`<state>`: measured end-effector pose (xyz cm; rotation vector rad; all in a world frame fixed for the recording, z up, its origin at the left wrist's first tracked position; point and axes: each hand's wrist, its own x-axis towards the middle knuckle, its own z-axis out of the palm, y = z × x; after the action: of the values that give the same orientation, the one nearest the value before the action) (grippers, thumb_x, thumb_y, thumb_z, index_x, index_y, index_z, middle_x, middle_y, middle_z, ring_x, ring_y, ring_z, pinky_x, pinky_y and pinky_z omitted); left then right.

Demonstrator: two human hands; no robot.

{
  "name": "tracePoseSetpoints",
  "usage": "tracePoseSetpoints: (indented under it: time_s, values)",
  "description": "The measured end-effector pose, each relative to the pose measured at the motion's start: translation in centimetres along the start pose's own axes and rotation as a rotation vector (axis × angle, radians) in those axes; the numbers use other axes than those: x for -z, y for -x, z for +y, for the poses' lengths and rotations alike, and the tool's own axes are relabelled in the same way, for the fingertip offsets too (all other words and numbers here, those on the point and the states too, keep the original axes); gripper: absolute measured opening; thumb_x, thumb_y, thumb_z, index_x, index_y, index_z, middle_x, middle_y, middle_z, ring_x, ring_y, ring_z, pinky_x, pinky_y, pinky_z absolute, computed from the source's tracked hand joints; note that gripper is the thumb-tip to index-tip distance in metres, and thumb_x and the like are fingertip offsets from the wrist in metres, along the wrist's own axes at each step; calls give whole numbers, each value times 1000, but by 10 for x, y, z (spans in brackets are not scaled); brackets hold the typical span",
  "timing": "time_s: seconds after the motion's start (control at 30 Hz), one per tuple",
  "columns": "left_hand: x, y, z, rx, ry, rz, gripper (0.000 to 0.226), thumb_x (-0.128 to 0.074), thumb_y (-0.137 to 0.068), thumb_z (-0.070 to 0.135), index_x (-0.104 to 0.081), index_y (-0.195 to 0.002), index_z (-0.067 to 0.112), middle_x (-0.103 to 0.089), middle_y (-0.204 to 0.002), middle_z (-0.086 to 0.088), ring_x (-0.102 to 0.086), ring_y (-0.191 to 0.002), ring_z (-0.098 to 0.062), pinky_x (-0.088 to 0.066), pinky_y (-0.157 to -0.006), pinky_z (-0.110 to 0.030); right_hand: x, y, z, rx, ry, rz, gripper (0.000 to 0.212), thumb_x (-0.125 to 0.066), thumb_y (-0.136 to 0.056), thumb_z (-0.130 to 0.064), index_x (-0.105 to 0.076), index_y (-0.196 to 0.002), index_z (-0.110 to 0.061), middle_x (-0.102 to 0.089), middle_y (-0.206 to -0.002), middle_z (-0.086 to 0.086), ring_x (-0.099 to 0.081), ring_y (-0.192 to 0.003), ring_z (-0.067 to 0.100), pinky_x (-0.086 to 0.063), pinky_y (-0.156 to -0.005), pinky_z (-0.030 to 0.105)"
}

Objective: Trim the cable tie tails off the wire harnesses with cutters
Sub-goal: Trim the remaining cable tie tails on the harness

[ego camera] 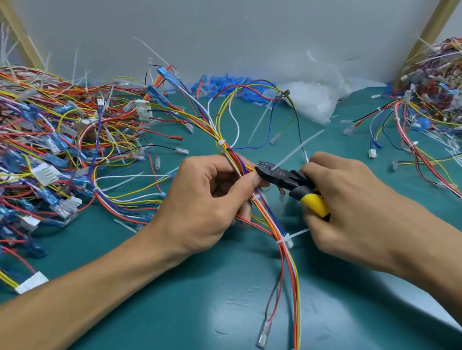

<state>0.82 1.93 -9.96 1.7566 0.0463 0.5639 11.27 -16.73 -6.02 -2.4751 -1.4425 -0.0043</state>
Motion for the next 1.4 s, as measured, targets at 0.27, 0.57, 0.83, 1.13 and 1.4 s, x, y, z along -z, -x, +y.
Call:
tracePoseSetpoints:
  time_s: [0.27, 0.57, 0.83, 1.13, 1.4]
  values:
    - [1, 1, 1, -5, 24, -16, 16, -64, -91, 14, -71, -89, 0, -64, -66, -24, -59, -45, -17, -40, -44, -37, 0, 0, 5, 10, -41, 71, 32, -63, -90, -19, -45, -65, -16, -45, -59, 15, -41, -59, 40, -38, -50, 47]
    - [2, -1, -2, -4, 36, -18, 13, -65, -96, 6, -71, -92, -5, -67, -70, -23, -59, -46, -14, -45, -46, -26, -7, -2, 8, 53, -93, 68, 29, -61, -93, -21, -39, -78, -32, -45, -79, -10, -48, -72, 11, -33, -62, 34]
    - [1, 0, -1, -6, 37, -40, 16, -65, -95, 9, -70, -92, -5, -66, -69, -23, -60, -47, -18, -44, -46, -32, 4, 0, 6, 9, -16, 64, 25, -67, -83, -16, -48, -67, -14, -40, -55, 13, -39, -58, 38, -37, -50, 47]
    - [6, 1, -1, 46, 244, -98, 17, -63, -90, 9, -71, -103, 1, -73, -82, -17, -61, -54, -40, -52, -54, -34, 4, -2, 6, 28, 19, 86, 23, -67, -80, -11, -49, -68, -10, -43, -58, 17, -39, -63, 44, -41, -55, 53]
    - [5, 1, 2, 13, 202, -106, 26, -74, -86, 7, -76, -111, 3, -77, -87, -13, -71, -76, -23, -59, -68, -29, 1, -2, 9, 72, 16, 97, 18, -63, -79, -17, -50, -67, -15, -44, -59, 10, -43, -63, 39, -41, -55, 51]
